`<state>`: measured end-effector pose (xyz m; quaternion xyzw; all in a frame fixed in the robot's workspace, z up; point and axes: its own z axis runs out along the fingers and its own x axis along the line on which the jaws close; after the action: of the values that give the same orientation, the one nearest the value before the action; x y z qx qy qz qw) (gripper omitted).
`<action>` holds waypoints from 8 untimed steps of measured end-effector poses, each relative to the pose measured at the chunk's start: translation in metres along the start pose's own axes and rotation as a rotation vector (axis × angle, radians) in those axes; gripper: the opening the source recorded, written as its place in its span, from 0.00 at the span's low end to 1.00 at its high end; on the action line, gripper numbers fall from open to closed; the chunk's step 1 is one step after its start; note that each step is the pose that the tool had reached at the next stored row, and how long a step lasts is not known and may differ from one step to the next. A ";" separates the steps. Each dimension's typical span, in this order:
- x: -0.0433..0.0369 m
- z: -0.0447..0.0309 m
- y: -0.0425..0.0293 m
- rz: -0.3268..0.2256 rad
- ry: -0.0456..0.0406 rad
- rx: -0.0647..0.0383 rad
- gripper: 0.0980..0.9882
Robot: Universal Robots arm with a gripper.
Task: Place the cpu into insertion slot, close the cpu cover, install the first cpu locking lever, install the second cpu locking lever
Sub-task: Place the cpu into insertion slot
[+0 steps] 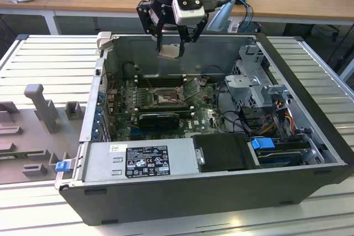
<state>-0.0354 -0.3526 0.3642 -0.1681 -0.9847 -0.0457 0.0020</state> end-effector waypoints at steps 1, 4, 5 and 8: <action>0.0000 0.0000 0.0000 0.004 -0.0004 0.000 0.48; 0.0000 0.0000 0.0000 0.018 -0.0017 0.000 0.48; 0.0000 0.0000 0.0000 0.024 -0.0022 0.000 0.48; 0.0000 0.0000 0.0000 0.038 -0.0034 -0.001 0.48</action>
<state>-0.0354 -0.3526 0.3642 -0.1866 -0.9814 -0.0457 0.0011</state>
